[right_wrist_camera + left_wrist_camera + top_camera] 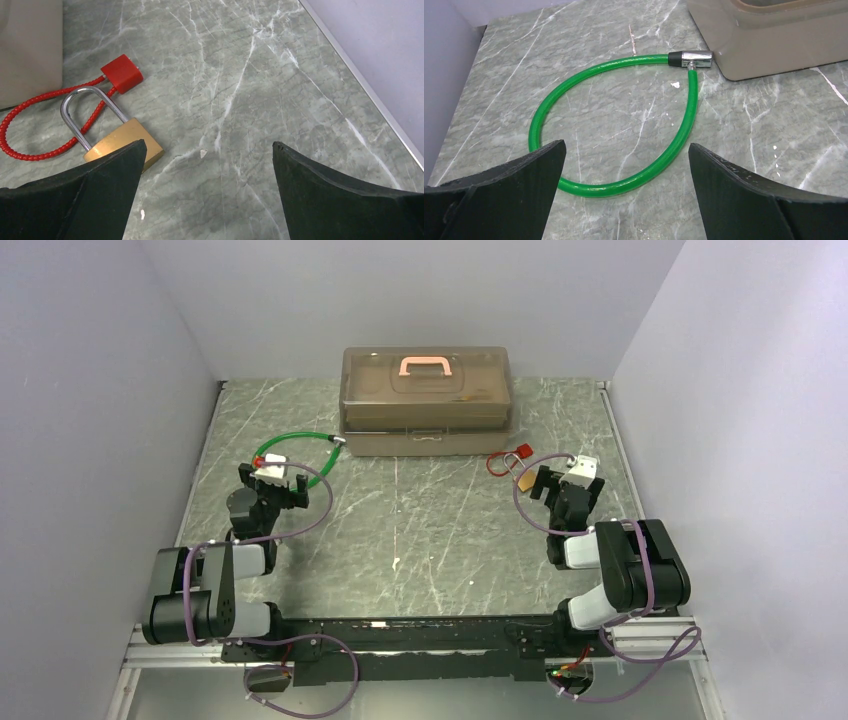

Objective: Unlock with the key
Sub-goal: Move the lock to the center of the board.

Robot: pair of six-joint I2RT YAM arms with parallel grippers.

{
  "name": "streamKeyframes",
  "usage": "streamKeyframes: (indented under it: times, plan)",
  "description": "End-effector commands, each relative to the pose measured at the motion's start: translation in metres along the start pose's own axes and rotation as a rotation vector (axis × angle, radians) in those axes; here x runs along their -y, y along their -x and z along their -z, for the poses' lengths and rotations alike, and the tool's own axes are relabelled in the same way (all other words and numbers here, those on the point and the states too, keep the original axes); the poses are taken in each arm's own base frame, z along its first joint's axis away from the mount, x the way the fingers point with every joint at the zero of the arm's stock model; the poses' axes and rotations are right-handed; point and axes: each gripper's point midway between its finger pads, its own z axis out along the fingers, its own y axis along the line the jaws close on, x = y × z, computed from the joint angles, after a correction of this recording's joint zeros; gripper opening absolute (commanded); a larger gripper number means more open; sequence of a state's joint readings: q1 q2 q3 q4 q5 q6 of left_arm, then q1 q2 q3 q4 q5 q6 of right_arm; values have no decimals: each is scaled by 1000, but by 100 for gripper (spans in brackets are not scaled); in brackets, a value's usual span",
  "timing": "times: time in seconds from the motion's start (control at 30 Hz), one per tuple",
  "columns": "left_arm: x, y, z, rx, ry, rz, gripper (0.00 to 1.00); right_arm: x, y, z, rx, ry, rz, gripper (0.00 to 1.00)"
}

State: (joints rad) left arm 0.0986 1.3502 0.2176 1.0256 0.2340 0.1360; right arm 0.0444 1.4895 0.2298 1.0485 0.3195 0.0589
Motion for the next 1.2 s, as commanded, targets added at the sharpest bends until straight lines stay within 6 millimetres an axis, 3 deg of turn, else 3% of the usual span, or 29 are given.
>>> streamKeyframes:
  times: [0.0, 0.13, 0.3, 0.43, 0.53, 0.6, 0.73, 0.8, 0.97, 1.03, 1.17]
  plan:
    - [-2, 12, -1, 41, 10, 7, 99, -3, 26, -5, 85, 14, -28, 100]
    - [-2, 11, -1, 40, 12, 7, 99, 0, 27, -4, 89, -4, -26, 100]
    - [-7, 20, -5, 6, 22, 23, 99, 16, 41, -4, 61, -164, -43, 100]
    - [-22, 47, -21, -252, 18, 68, 99, 5, 59, -15, -61, -165, -79, 100]
    - [-18, 67, -22, -413, -73, 65, 99, 20, 68, -13, -72, -323, -361, 100]
    - [-19, 87, -22, -460, -96, 85, 99, 9, 75, -20, -125, -238, -420, 100]
    - [-26, 99, -23, -495, -79, 100, 99, -8, 94, -25, -129, -133, -451, 100]
    - [-38, 95, -31, -511, -26, 79, 99, -6, 101, -26, -130, -146, -460, 100]
    - [-55, 52, -54, -716, 10, 17, 99, -1, 113, -28, -166, -200, -437, 97]
    - [-51, 40, -59, -752, -6, -34, 99, -1, 119, -29, -163, -197, -439, 96]
    - [-16, 18, -60, -773, -93, -167, 99, -6, 126, -33, -146, -176, -464, 93]
